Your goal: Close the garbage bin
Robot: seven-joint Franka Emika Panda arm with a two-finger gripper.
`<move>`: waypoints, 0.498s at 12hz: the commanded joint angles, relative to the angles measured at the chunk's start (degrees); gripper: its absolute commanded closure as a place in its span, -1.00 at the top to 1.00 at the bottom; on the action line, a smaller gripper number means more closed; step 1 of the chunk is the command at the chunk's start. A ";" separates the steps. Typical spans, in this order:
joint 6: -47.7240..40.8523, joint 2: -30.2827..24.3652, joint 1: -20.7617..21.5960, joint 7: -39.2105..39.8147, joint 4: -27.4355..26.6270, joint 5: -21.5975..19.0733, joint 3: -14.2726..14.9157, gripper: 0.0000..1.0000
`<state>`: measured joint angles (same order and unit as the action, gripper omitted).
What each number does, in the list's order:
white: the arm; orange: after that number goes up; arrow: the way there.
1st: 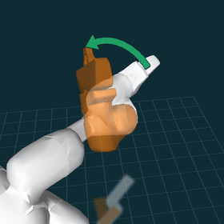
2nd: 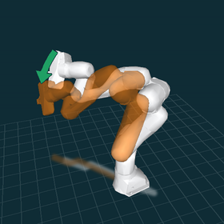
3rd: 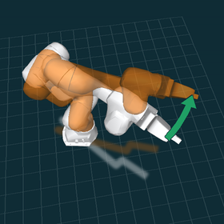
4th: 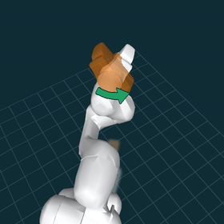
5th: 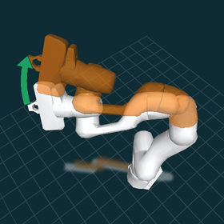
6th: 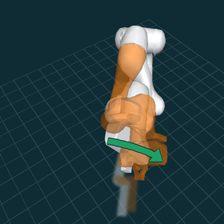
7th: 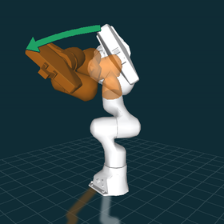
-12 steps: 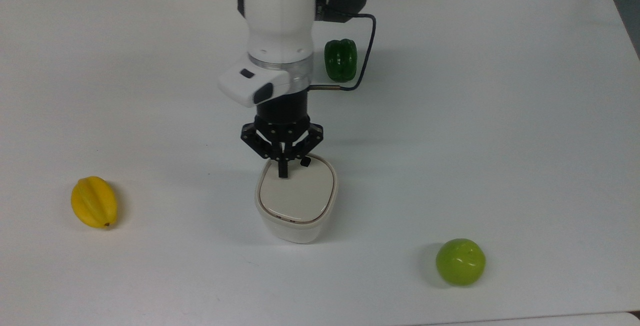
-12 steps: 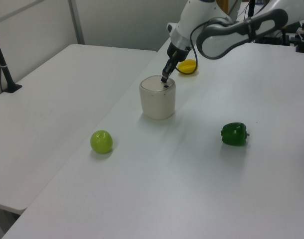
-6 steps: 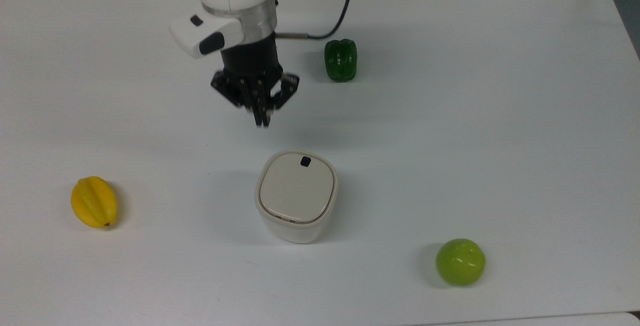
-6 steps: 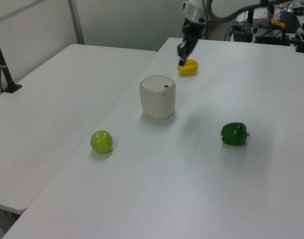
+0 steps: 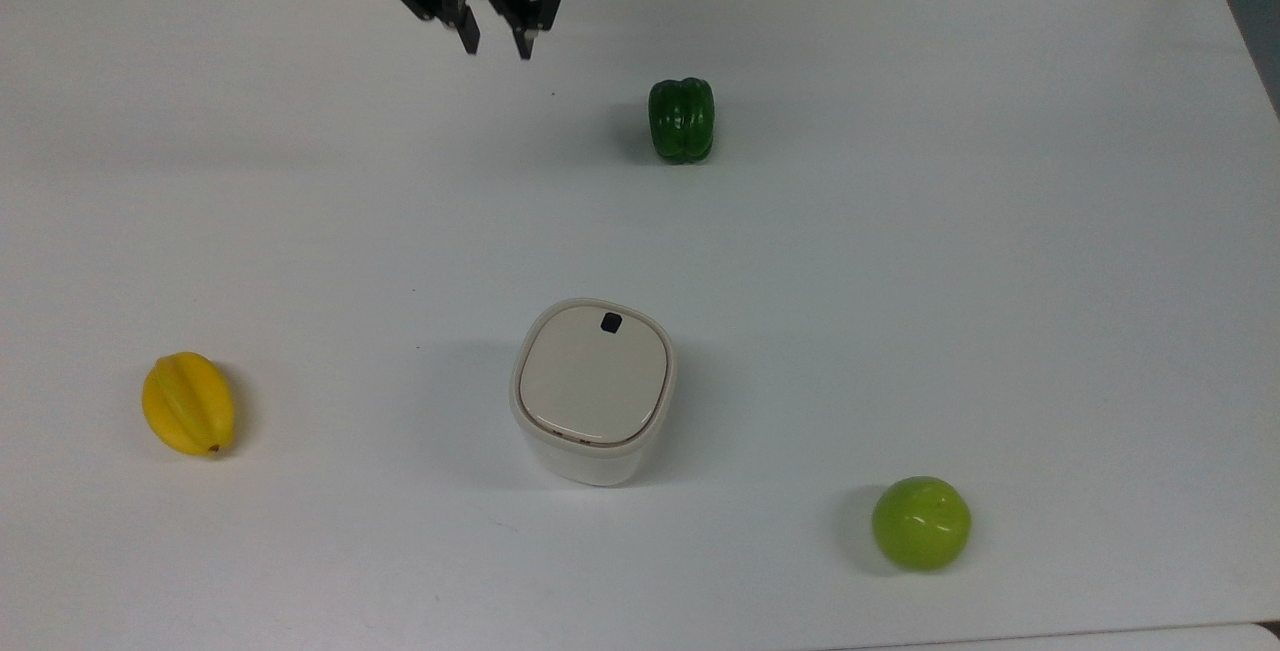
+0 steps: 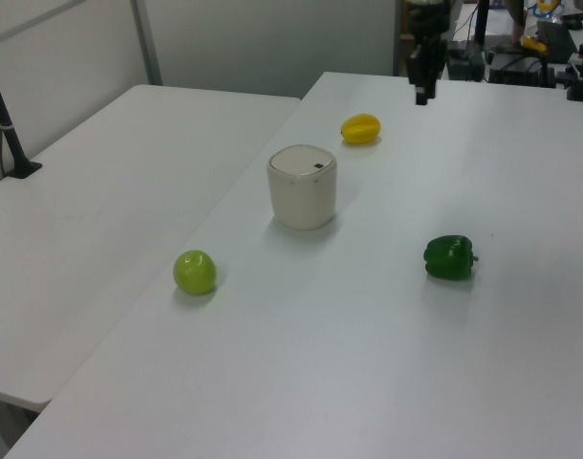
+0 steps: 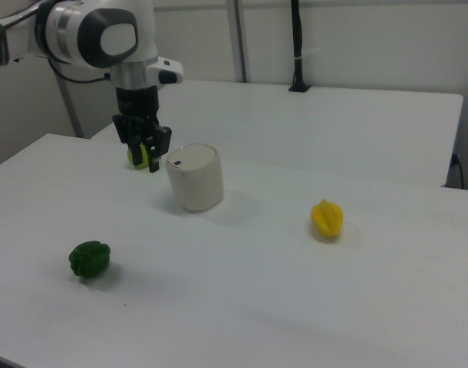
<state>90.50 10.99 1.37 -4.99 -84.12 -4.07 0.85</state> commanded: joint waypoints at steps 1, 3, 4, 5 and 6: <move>0.38 -11.56 0.65 0.86 -14.71 -0.06 0.03 0.50; 1.53 -15.64 0.04 0.16 -17.83 0.38 -0.14 1.00; 1.61 -15.56 -0.23 -0.10 -17.57 0.47 -0.06 1.00; 1.70 -15.56 -0.23 -0.19 -17.57 0.47 0.12 1.00; 1.70 -15.73 -0.14 -1.06 -17.57 0.38 0.12 1.00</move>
<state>89.93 -2.11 1.33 -5.00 -98.08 -3.96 0.80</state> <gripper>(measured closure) 0.004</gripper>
